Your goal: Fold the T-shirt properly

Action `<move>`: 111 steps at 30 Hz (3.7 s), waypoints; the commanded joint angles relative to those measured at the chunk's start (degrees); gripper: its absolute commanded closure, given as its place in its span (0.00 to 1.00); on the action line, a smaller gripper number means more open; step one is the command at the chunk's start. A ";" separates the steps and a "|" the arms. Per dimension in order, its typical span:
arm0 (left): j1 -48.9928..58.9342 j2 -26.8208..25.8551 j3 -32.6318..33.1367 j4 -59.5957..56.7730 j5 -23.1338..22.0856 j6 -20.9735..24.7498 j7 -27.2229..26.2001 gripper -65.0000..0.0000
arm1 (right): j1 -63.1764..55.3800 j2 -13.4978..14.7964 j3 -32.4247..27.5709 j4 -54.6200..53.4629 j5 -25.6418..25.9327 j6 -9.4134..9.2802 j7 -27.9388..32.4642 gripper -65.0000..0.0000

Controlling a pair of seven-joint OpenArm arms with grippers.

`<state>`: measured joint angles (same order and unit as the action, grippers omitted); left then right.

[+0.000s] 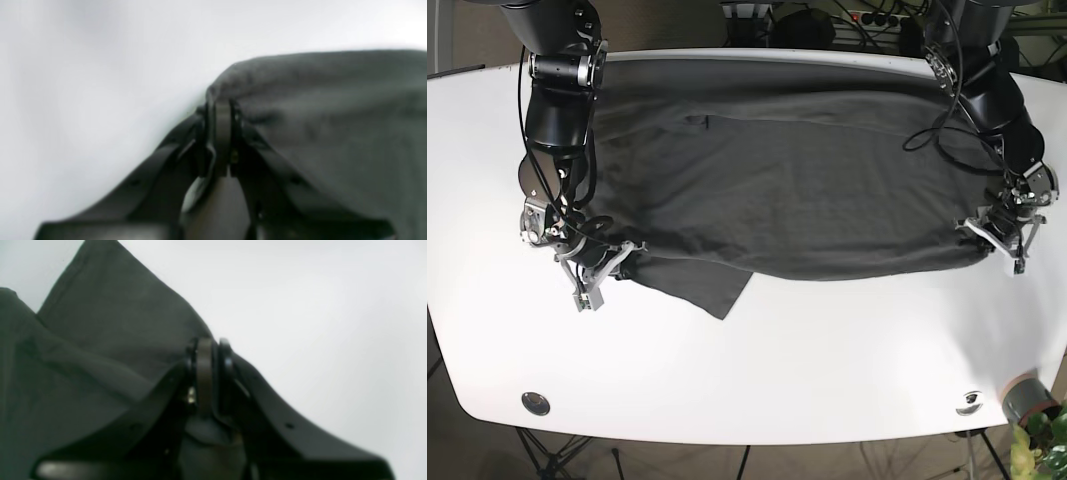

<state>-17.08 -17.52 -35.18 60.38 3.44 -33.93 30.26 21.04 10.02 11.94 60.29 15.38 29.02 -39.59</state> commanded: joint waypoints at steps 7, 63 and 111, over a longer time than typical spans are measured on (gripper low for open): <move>-1.07 -1.43 -0.03 8.32 -0.76 -3.56 -1.56 1.00 | 1.95 1.54 0.32 6.56 0.76 0.30 -1.94 0.97; 24.86 -2.83 -6.36 23.71 -5.51 -6.07 5.30 0.55 | -37.87 -5.67 15.88 50.78 1.20 0.48 -18.82 0.69; 22.31 -0.02 -0.29 17.64 -5.60 -6.07 4.95 0.42 | -16.51 -7.69 2.78 20.98 0.76 0.22 -10.30 0.40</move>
<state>5.52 -16.71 -35.51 77.76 -3.29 -40.10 34.24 4.16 2.11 14.83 80.88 16.75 29.39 -48.36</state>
